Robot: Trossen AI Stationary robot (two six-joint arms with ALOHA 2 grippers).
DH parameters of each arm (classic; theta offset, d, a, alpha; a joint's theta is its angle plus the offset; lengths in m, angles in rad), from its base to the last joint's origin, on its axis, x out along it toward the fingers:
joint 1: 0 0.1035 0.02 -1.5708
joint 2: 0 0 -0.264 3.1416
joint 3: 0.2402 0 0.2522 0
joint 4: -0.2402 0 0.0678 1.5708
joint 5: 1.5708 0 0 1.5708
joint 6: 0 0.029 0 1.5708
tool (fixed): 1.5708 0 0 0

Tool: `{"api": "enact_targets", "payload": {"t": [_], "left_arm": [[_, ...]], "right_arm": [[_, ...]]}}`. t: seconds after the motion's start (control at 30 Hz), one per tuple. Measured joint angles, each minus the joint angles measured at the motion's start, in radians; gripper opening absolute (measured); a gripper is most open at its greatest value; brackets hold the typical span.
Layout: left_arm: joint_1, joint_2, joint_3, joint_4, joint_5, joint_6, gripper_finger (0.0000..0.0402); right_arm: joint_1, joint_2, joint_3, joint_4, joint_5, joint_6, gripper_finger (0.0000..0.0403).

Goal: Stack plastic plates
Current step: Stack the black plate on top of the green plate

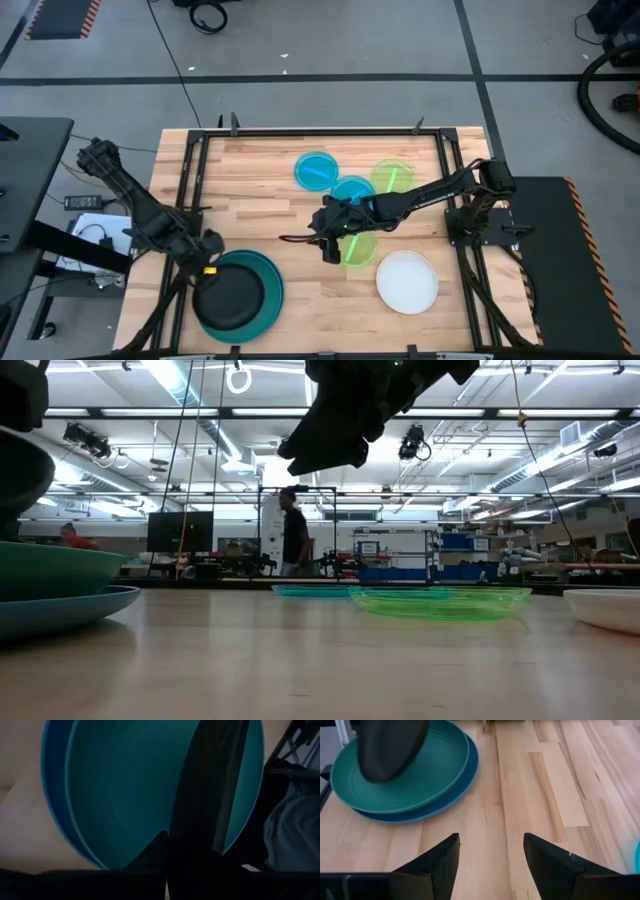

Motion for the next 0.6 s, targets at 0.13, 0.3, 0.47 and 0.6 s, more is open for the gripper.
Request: {"api": "enact_targets", "payload": {"t": [0.13, 0.3, 0.47, 0.6], "left_arm": [[0.001, 0.000, -0.037, 0.041, -0.001, -0.018, 0.0050], [0.002, 0.000, -0.089, 0.138, -0.002, -0.018, 0.0050], [0.002, 0.000, -0.132, 0.182, -0.002, -0.055, 0.0051], [0.002, 0.000, -0.141, 0.172, -0.016, -0.065, 0.0075]], "right_arm": [[0.002, 0.000, 0.000, 0.000, 0.001, -0.001, 0.0229], [0.002, 0.000, 0.000, 0.001, 0.001, -0.003, 0.0229], [0.002, 0.000, 0.000, -0.002, 0.001, -0.003, 0.0229], [0.002, 0.000, 0.000, -0.011, 0.001, -0.004, 0.0229]]}}
